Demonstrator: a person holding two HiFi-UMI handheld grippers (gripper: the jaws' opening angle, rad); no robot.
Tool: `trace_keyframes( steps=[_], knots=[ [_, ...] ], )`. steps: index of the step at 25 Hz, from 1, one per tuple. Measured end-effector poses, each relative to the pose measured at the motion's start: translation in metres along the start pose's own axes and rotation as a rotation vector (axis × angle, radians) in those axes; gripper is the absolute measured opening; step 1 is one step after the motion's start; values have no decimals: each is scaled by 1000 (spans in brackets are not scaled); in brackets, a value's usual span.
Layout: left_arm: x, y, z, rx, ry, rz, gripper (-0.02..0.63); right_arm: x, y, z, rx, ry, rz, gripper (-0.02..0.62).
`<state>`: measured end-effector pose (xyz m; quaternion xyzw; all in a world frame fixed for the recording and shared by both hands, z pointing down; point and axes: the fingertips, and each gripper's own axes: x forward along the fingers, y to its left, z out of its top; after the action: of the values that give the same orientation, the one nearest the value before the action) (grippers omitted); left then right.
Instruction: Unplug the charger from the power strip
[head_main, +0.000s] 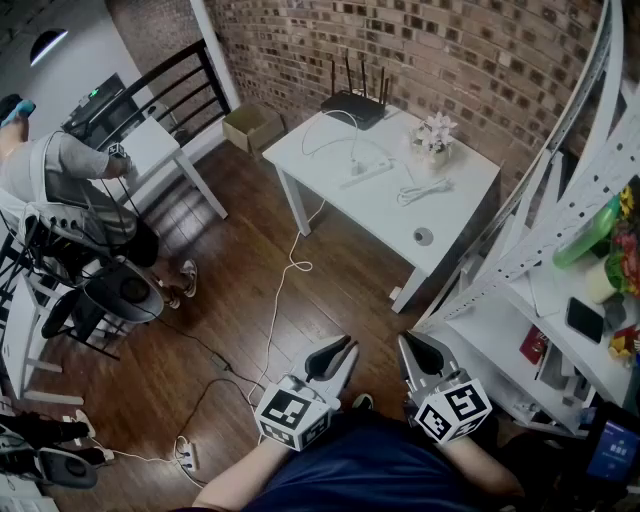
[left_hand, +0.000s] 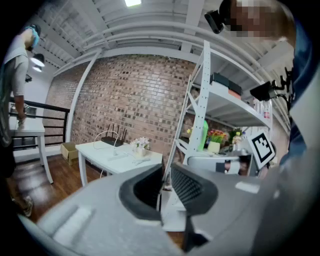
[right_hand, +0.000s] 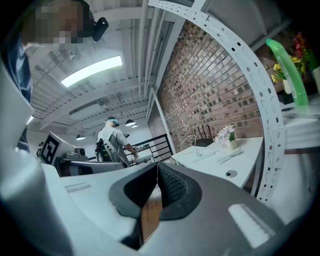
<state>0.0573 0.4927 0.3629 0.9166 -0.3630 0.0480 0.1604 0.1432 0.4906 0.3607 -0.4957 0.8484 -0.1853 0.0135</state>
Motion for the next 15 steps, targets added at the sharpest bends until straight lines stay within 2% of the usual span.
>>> trace_keyframes(
  steps=[9, 15],
  knots=[
    [11, 36, 7, -2, -17, 9, 57, 34, -6, 3, -29, 15, -4, 12],
    [42, 69, 19, -13, -30, -64, 57, 70, -25, 12, -49, 20, -77, 12]
  ],
)
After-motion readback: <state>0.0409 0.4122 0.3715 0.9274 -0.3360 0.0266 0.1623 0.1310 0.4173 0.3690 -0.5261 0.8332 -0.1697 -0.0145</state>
